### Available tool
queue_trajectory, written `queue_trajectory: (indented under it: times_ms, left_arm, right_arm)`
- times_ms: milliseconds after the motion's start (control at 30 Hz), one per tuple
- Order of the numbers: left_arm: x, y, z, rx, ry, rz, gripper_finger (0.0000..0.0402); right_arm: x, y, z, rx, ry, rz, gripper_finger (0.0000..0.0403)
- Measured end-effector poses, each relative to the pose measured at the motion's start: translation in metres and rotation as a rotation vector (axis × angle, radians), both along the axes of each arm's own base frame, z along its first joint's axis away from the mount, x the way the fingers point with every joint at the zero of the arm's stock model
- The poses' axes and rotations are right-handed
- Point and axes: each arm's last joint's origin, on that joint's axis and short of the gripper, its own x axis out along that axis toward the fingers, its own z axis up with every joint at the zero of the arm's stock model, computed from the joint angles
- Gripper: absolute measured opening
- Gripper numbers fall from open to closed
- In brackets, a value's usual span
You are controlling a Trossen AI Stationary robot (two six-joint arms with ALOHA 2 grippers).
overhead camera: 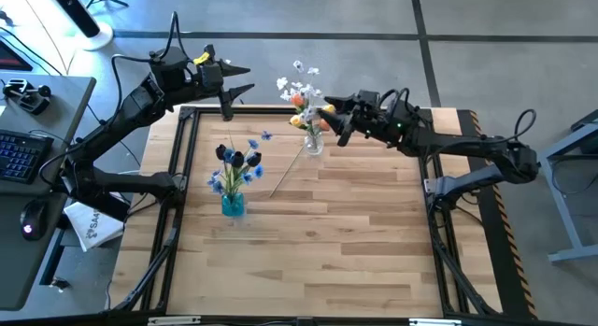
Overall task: Sort flowers into vase by color
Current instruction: Put the yellow flower into the transparent vase, then put the black flower into the blue vase
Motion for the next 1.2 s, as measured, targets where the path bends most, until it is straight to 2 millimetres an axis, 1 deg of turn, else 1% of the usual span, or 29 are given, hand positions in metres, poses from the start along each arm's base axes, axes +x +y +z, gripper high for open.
queue_trajectory:
  times_ms: [67, 133, 233, 300, 467, 533, 600, 700, 767, 833, 933, 1000, 1067, 1200]
  left_arm:
    - [0.0, 0.0, 0.0, 0.0, 0.0, 0.0, 0.0168]
    - [0.0, 0.0, 0.0, 0.0, 0.0, 0.0, 0.0168]
    - [0.0, 0.0, 0.0, -0.001, 0.002, 0.0, 0.0168]
    - [0.0, 0.0, -0.001, -0.005, 0.006, 0.0, 0.0168]
    - [0.0, 0.0, -0.003, -0.021, 0.028, 0.005, 0.0168]
    - [-0.001, 0.0, -0.004, -0.026, 0.038, 0.017, 0.0168]
    - [-0.002, 0.001, -0.006, -0.031, 0.058, 0.07, 0.0168]
    - [-0.004, 0.004, -0.014, -0.078, 0.122, 0.214, 0.0168]
    - [-0.003, 0.008, -0.025, -0.149, 0.194, 0.309, 0.0168]
    - [-0.002, 0.015, -0.041, -0.249, 0.286, 0.402, 0.0168]
    - [0.002, 0.03, -0.067, -0.439, 0.401, 0.446, 0.0168]
    - [0.012, 0.041, -0.087, -0.544, 0.463, 0.41, 0.0168]
    - [0.025, 0.052, -0.11, -0.605, 0.524, 0.351, 0.0168]
    - [0.053, 0.063, -0.162, -0.615, 0.66, 0.149, 0.0168]
  right_arm:
    - [0.0, 0.0, -0.002, 0.017, 0.022, 0.003, 0.0295]
    - [0.001, 0.0, -0.005, 0.034, 0.048, 0.002, 0.0317]
    - [0.0, 0.0, -0.004, 0.033, 0.034, 0.002, 0.0333]
    - [-0.002, 0.001, 0.003, 0.019, -0.015, 0.001, 0.0334]
    - [-0.016, 0.005, 0.038, -0.076, -0.129, -0.019, 0.0327]
    - [-0.023, 0.007, 0.053, -0.088, -0.178, -0.026, 0.0323]
    - [-0.032, 0.009, 0.067, -0.082, -0.232, -0.024, 0.0321]
    - [-0.049, 0.016, 0.087, -0.093, -0.3, -0.015, 0.0316]
    - [-0.061, 0.023, 0.097, -0.105, -0.311, -0.009, 0.0312]
    - [-0.071, 0.029, 0.103, -0.104, -0.288, -0.035, 0.0308]
    - [-0.086, 0.037, 0.104, -0.075, -0.224, -0.097, 0.0302]
    - [-0.095, 0.04, 0.103, -0.048, -0.192, -0.134, 0.0298]
    - [-0.1, 0.044, 0.102, -0.023, -0.176, -0.14, 0.0295]
    - [-0.102, 0.051, 0.102, 0.001, -0.176, -0.101, 0.0287]
